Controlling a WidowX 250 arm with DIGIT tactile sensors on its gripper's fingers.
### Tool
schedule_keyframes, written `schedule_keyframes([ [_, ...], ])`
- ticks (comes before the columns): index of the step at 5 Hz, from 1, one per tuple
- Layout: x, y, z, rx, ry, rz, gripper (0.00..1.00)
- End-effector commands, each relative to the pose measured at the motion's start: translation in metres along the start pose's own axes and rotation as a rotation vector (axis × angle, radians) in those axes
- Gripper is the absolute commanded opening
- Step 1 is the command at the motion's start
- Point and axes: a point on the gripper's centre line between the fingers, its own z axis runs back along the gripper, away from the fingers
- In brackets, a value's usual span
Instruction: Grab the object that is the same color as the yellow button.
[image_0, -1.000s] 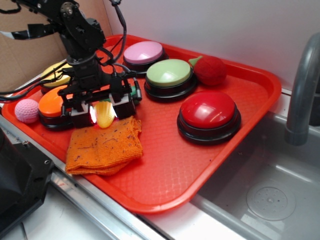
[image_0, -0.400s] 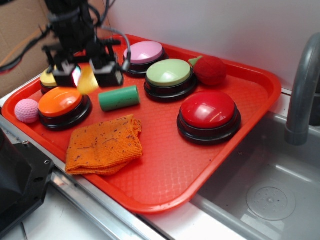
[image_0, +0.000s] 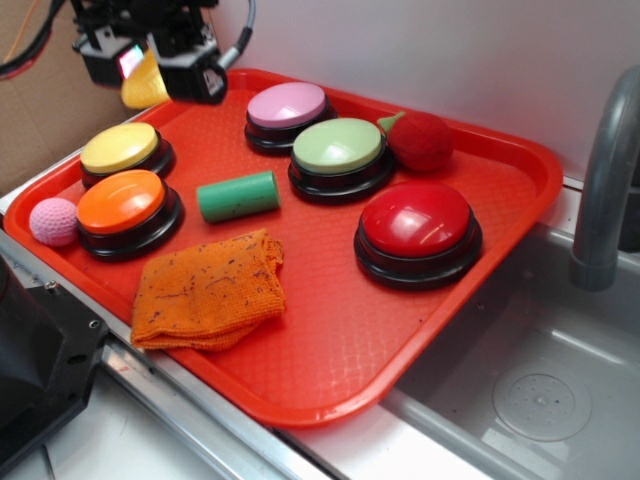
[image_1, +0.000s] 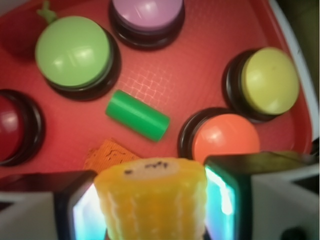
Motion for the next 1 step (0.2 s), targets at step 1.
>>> schedule_keyframes([
  [1,0.0058,0.0095,0.0310,-0.099,-0.082,-0.077,0.00],
])
